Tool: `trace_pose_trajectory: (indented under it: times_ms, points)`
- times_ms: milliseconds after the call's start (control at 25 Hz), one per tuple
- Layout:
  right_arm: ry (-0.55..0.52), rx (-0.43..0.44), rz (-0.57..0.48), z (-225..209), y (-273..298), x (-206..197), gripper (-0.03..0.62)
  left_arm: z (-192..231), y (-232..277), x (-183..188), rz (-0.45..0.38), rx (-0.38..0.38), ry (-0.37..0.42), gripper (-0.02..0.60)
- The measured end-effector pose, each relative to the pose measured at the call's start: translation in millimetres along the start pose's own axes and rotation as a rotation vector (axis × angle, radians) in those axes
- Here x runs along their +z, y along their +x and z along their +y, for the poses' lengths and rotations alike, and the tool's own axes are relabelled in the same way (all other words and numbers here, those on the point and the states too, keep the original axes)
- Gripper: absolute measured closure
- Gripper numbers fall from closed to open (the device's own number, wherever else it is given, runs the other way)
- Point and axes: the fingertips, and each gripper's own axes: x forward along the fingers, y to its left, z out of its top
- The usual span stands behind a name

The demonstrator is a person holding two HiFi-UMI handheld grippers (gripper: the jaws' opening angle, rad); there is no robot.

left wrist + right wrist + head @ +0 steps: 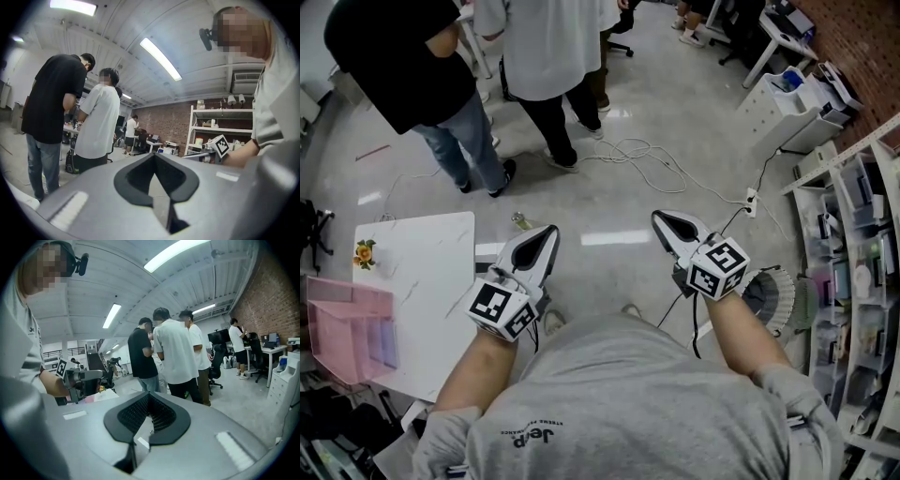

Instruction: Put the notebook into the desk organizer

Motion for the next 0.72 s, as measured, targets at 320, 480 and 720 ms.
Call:
trace_pose_trajectory:
  times_ms: [320, 480, 720]
  points:
    - [-0.028, 0.004, 0.011, 2.2, 0.2, -0.1, 0.593, -0.4, 0.2, 1.7, -0.006, 0.002, 0.007, 0.523]
    - [-0.025, 0.003, 0.008, 1.4, -0.8, 1.0, 0.593, -2.1, 0.5, 2.7, -0.008, 0.000, 0.012, 0.523]
    - [-0.026, 0.003, 0.012, 3.0, -0.2, 0.9, 0.593, -3.0, -1.6, 4.1, -0.011, -0.001, 0.017, 0.523]
